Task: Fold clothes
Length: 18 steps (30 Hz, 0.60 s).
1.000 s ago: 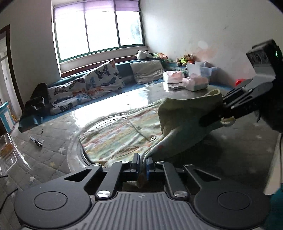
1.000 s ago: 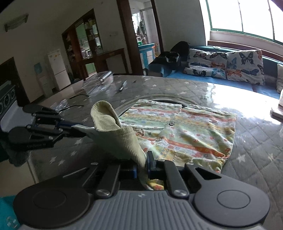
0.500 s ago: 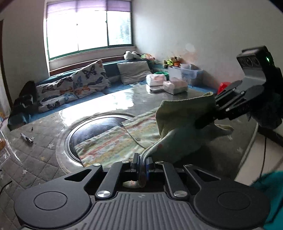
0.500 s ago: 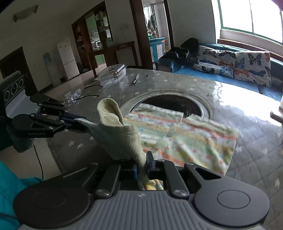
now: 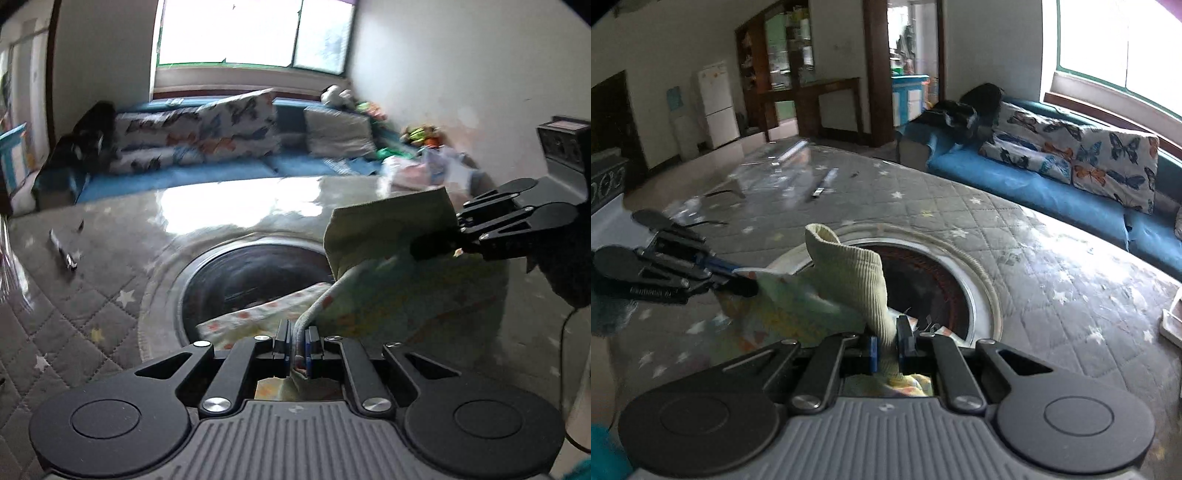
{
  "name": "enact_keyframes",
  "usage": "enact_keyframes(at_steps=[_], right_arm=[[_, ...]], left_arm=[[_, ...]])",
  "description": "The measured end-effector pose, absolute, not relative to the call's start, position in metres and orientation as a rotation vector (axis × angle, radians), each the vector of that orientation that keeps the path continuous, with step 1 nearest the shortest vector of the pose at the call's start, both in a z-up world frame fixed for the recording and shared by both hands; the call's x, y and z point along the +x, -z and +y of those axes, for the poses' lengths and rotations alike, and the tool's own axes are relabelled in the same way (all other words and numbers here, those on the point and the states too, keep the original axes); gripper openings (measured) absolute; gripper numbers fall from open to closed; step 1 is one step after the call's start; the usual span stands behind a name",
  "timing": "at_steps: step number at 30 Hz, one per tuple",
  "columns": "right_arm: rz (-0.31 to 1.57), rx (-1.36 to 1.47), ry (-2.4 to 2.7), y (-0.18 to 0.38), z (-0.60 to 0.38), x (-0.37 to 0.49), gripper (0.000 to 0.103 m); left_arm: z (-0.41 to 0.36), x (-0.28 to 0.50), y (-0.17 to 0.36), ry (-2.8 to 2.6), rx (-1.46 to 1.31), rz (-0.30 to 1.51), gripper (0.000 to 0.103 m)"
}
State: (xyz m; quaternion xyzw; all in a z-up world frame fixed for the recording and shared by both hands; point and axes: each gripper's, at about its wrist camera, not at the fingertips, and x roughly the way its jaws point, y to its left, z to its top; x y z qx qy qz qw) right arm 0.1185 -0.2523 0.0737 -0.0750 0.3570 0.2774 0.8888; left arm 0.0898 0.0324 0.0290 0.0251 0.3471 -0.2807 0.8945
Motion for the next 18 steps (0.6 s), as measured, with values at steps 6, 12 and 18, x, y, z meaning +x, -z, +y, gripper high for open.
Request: enact_keyframes(at_steps=[6,12,18], right_arm=[[0.779,-0.09,-0.491,-0.025,-0.245,0.162,0.012],[0.735,-0.061,-0.401,-0.012,-0.258,0.154,0.033],[0.632,-0.104,-0.405,-0.032,-0.264,0.099,0.036]], left_arm=[[0.035,0.13,0.006,0.516,-0.025,0.831,0.008],[0.036,0.138,0.013,0.5,-0.048,0.873,0.008],[0.035,0.146,-0.007,0.498,-0.04,0.891,0.008]])
